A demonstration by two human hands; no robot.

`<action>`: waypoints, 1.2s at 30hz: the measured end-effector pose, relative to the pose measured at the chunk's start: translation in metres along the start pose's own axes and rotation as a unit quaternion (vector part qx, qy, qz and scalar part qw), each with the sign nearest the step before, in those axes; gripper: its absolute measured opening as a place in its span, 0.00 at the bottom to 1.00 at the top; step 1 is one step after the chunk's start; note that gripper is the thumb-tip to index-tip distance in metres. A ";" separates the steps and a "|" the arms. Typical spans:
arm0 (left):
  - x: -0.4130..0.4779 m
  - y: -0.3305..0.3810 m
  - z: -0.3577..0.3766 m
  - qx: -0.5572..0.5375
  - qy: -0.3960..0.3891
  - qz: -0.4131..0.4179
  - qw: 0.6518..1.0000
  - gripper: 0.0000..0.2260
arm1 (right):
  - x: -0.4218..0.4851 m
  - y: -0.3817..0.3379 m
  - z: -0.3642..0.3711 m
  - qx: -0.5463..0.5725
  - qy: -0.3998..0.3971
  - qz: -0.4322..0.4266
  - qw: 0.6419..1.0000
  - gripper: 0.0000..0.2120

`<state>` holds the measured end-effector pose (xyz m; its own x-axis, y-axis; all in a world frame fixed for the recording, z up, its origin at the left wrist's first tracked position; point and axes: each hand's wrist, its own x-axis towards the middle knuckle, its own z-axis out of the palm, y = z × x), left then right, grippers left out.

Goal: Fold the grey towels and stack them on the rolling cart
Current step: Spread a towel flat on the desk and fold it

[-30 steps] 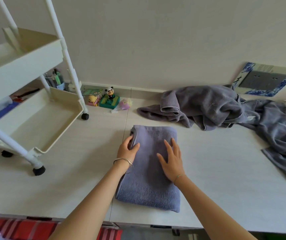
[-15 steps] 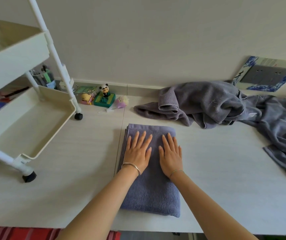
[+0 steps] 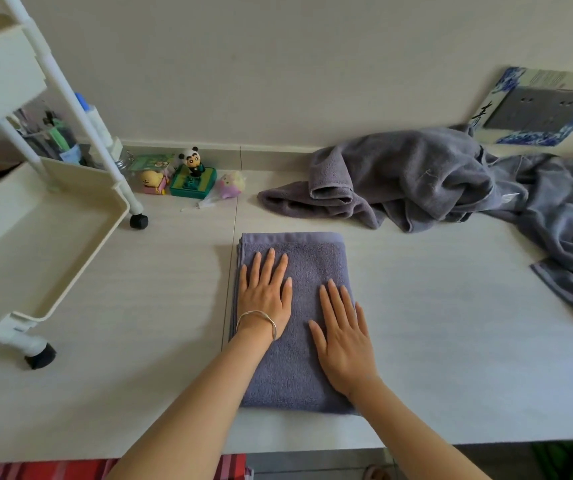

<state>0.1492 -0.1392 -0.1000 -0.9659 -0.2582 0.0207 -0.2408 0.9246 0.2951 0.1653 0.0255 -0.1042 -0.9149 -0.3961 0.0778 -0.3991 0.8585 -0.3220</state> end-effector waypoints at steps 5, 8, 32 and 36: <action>-0.001 0.002 -0.002 0.025 -0.020 -0.010 0.999 0.35 | -0.007 0.000 -0.006 0.006 -0.022 0.015 1.000 0.35; 0.000 0.001 -0.003 0.030 -0.028 -0.012 0.999 0.36 | -0.022 -0.004 -0.009 0.020 -0.052 0.005 0.998 0.39; -0.093 0.044 -0.061 0.137 -0.021 -0.058 0.989 0.20 | 0.001 0.106 -0.087 0.233 -0.041 0.303 0.923 0.38; -0.092 0.029 -0.053 -0.001 -0.068 -0.236 0.969 0.32 | -0.012 0.107 -0.083 0.254 -0.096 0.302 0.914 0.37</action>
<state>0.2366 -0.1036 -0.0427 -0.7512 -0.6134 -0.2439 -0.6596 0.7116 0.2419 0.1286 0.1495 -0.0619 -0.9118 0.0081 -0.4106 0.2998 0.6963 -0.6521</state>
